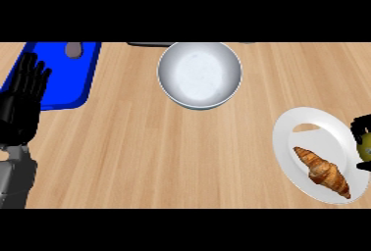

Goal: Pick the lemon from the plate and place it in the bowl

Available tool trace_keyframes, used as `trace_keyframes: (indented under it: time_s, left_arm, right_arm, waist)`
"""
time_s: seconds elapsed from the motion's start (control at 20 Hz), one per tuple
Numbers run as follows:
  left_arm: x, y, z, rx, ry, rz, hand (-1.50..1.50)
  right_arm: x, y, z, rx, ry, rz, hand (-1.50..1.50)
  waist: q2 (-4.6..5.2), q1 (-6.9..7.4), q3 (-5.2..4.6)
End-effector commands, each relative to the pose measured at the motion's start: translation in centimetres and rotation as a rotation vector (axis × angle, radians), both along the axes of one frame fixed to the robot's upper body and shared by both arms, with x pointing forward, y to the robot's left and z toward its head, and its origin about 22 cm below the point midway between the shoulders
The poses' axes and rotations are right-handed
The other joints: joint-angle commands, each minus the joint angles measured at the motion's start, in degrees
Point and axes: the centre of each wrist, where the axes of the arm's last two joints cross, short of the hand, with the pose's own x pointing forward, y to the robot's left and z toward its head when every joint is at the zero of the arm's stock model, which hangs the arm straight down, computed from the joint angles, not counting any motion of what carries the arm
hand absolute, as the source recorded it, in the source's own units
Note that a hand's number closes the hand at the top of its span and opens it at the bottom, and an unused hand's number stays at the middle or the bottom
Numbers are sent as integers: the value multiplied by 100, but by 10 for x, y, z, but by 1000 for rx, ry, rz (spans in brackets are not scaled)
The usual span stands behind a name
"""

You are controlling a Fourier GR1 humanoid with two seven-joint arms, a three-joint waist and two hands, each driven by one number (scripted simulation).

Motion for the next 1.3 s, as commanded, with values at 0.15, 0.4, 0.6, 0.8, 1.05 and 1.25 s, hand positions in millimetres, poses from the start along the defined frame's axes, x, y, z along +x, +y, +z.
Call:
trace_keyframes:
  time_s: [0.15,0.4,0.6,0.8,1.05,1.25]
  left_arm:
    - [14,-14,9,-5,-13,-23,0]
    - [14,-10,-6,-21,6,-11,0]
    - [-1,2,2,-9,15,6,0]
    - [3,1,17,-10,25,14,0]
    - [-5,8,0,8,2,33,0]
    - [-9,9,-12,12,22,54,0]
  right_arm:
    - [41,-7,57,-89,37,-337,150]
    - [41,-12,61,-98,-100,-353,150]
    - [54,-20,120,-38,-201,-361,150]
    - [64,-17,158,130,-236,-239,150]
    - [83,9,203,224,-371,-130,150]
    - [104,47,224,388,-331,-35,150]
  waist:
    - [56,139,33]
    - [25,-14,30]
    - [-37,-53,20]
    - [-70,-110,17]
    - [-89,-156,9]
    - [-138,-284,-3]
